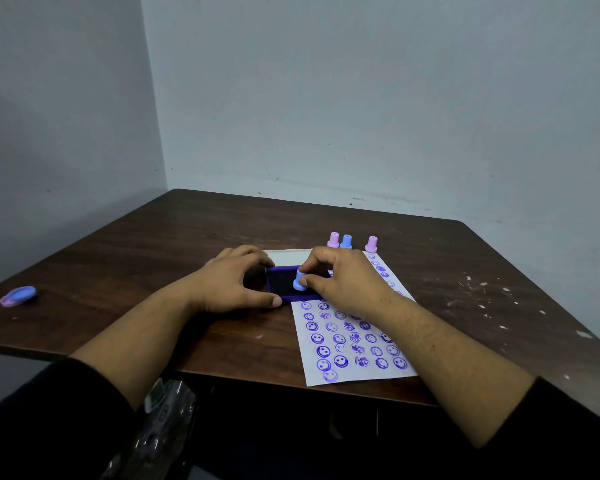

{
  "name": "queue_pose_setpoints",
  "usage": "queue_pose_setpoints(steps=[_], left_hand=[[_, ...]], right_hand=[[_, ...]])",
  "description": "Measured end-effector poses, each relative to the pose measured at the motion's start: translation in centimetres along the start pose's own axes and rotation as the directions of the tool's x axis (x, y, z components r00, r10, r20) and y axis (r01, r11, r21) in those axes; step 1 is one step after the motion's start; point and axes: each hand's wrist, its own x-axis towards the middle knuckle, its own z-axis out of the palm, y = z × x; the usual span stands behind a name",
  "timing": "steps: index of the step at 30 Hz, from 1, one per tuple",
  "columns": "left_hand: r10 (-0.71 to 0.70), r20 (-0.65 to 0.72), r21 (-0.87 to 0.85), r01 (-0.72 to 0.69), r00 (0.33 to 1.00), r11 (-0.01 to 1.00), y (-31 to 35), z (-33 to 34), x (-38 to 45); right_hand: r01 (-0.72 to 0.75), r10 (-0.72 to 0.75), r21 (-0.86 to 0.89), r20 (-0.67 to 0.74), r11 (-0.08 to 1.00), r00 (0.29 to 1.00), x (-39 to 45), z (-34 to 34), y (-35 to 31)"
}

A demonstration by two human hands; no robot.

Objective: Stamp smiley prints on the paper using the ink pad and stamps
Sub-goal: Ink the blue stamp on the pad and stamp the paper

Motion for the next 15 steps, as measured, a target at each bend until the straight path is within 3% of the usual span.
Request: queue_pose_setpoints(steps=[15], left_hand=[[0.004, -0.007, -0.013, -0.004, 1.0, 1.0, -0.38, 0.14, 0.01]], right_hand=[[0.007, -0.007, -0.017, 0.002, 1.0, 1.0, -0.16, -0.12, -0.02]])
